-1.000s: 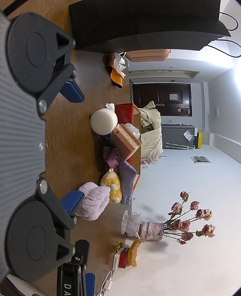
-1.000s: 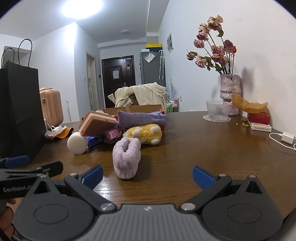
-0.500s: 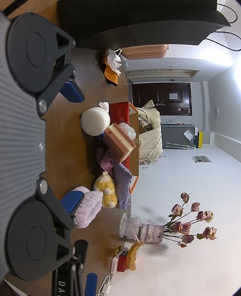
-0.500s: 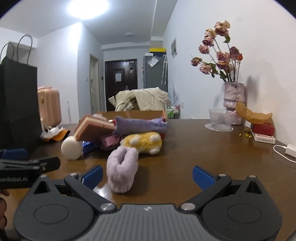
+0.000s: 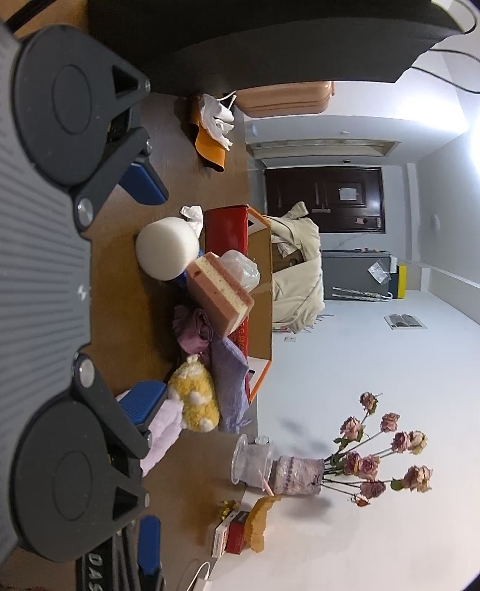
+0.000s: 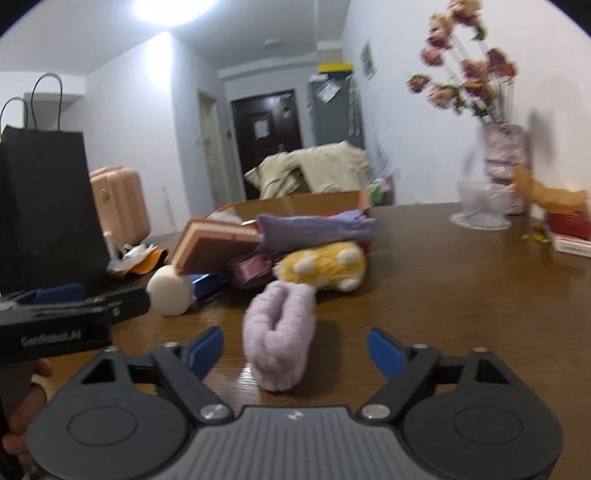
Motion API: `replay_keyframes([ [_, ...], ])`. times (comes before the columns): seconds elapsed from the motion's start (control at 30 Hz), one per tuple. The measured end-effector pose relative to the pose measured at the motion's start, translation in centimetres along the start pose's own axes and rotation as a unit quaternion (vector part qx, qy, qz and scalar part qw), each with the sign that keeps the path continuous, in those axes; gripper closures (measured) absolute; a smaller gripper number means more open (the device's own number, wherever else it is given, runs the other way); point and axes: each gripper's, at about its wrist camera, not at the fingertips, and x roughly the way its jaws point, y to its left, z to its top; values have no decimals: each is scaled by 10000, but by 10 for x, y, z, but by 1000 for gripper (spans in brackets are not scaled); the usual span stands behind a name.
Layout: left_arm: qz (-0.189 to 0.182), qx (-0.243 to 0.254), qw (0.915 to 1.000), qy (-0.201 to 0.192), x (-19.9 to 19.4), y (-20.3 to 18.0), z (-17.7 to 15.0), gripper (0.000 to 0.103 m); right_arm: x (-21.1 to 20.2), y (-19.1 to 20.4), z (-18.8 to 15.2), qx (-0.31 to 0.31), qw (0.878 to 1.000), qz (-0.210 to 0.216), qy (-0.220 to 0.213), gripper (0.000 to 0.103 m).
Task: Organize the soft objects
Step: 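Grasp the lilac fuzzy headband with the right gripper and lift it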
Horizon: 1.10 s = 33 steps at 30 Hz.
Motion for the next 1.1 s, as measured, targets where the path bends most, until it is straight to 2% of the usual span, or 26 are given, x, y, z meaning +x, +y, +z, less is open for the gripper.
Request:
replay_keyframes([
  [0.03, -16, -30, 10000, 36, 4, 2, 2, 0, 7, 0, 3, -3, 10000, 17, 79, 30],
  [0.07, -39, -57, 9999, 75, 8, 4, 5, 0, 18, 0, 7, -14, 9997, 32, 232, 39],
  [0.1, -64, -69, 9999, 134, 12, 5, 8, 0, 27, 0, 10, -54, 9992, 64, 379, 60],
  [0.13, -94, -74, 9998, 154, 14, 6, 11, 0, 36, 1, 12, -179, 9984, 184, 510, 71],
  [0.17, -146, -87, 9997, 160, 15, 6, 14, 0, 40, 5, 15, -456, 9970, 348, 528, 79],
  [0.2, -233, -91, 9995, 172, 17, 6, 17, 0, 39, 10, 18, -866, 9947, 359, 431, 79],
  [0.27, -455, -101, 9987, 184, 19, 4, 21, 0, 37, 17, 25, -1734, 9847, 98, 142, 80],
  [0.3, -556, -113, 9982, 207, 22, 2, 23, 0, 37, 16, 29, -1900, 9817, -12, 86, 80],
  [0.37, -815, -145, 9960, 346, 30, -5, 28, 0, 43, 8, 36, -2275, 9735, -56, 201, 80],
  [0.43, -1050, -160, 9931, 503, 39, -14, 33, 0, 51, 5, 33, -2797, 9591, -20, 439, 80],
  [0.5, -1297, -110, 9893, 654, 50, -23, 39, 0, 50, 7, 25, -3144, 9468, 312, 616, 74],
  [0.57, -1512, -20, 9849, 837, 68, -33, 45, 0, 41, 4, 21, -2884, 9526, 724, 648, 67],
  [0.63, -1718, 49, 9805, 956, 89, -44, 47, 6, 34, -2, 20, -2384, 9651, 888, 626, 65],
  [0.7, -1837, 115, 9765, 1117, 109, -53, 47, 27, 29, -16, 19, -1640, 9818, 782, 546, 63],
  [0.73, -1917, 156, 9741, 1190, 121, -57, 46, 31, 28, -21, 18, -1333, 9865, 773, 562, 62],
  [0.8, -1912, 93, 9707, 1454, 142, -62, 42, 44, 30, -27, 13, -923, 9897, 859, 681, 62],
  [0.87, -1905, -21, 9673, 1675, 153, -59, 38, 57, 32, -23, 9, -836, 9893, 944, 737, 60],
  [0.97, -1878, -262, 9641, 1861, 159, -50, 30, 61, 39, -13, 9, -824, 9874, 1109, 778, 48],
  [1.0, -1829, -292, 9639, 1915, 158, -48, 28, 62, 44, -10, 9, -872, 9871, 1050, 836, 50],
  [1.07, -1691, -437, 9632, 2041, 152, -41, 27, 63, 55, -12, 9, -908, 9898, 634, 894, 50],
  [1.1, -1547, -548, 9636, 2111, 144, -35, 27, 59, 55, -20, 11, -810, 9921, 452, 851, 50],
])
